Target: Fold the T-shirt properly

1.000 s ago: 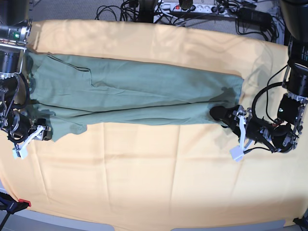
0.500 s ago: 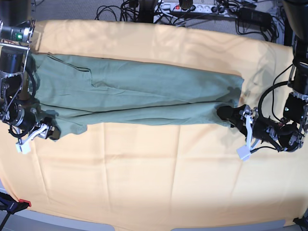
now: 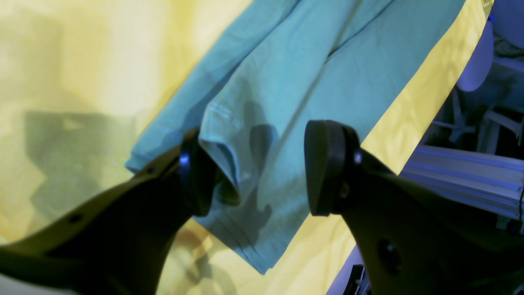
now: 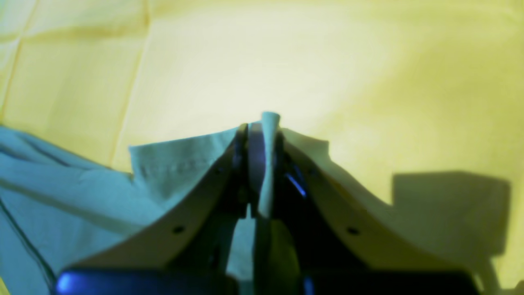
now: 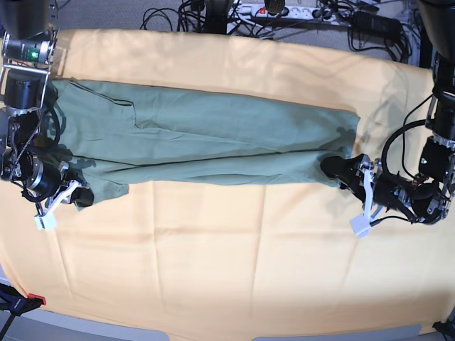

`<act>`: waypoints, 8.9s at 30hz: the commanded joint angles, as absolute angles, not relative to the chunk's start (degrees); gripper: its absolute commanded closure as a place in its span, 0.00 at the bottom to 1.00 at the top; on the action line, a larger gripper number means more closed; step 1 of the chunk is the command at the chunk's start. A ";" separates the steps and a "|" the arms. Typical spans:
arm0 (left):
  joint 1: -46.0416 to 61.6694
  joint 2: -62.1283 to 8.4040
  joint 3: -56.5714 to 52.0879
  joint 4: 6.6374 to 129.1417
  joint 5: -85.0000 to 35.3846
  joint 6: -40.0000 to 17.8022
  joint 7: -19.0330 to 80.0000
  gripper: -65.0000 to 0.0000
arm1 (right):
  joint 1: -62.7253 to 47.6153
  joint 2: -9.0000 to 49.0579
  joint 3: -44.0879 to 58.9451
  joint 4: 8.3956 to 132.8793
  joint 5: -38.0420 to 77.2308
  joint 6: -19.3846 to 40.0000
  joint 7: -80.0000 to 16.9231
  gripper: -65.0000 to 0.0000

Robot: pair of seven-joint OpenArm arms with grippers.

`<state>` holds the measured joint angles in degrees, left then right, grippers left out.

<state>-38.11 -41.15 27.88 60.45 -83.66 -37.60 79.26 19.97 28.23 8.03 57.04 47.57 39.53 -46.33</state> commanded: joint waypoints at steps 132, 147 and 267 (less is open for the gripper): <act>-20.29 -32.93 1.30 61.93 -85.00 -35.92 79.37 1.00 | -11.88 21.63 30.37 91.98 40.10 39.81 -49.28 1.00; -20.45 -36.21 -4.32 61.91 -85.00 -35.97 79.53 1.00 | -11.88 21.61 30.37 91.98 40.03 39.88 -49.25 1.00; -18.41 -32.56 -11.81 79.24 -78.28 -38.57 66.00 1.00 | -7.60 31.55 35.31 71.59 73.49 40.00 -74.22 1.00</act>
<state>-16.97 -31.55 -11.35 78.35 -76.71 -38.19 67.07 -7.90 29.76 34.89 70.61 73.89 40.05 -74.78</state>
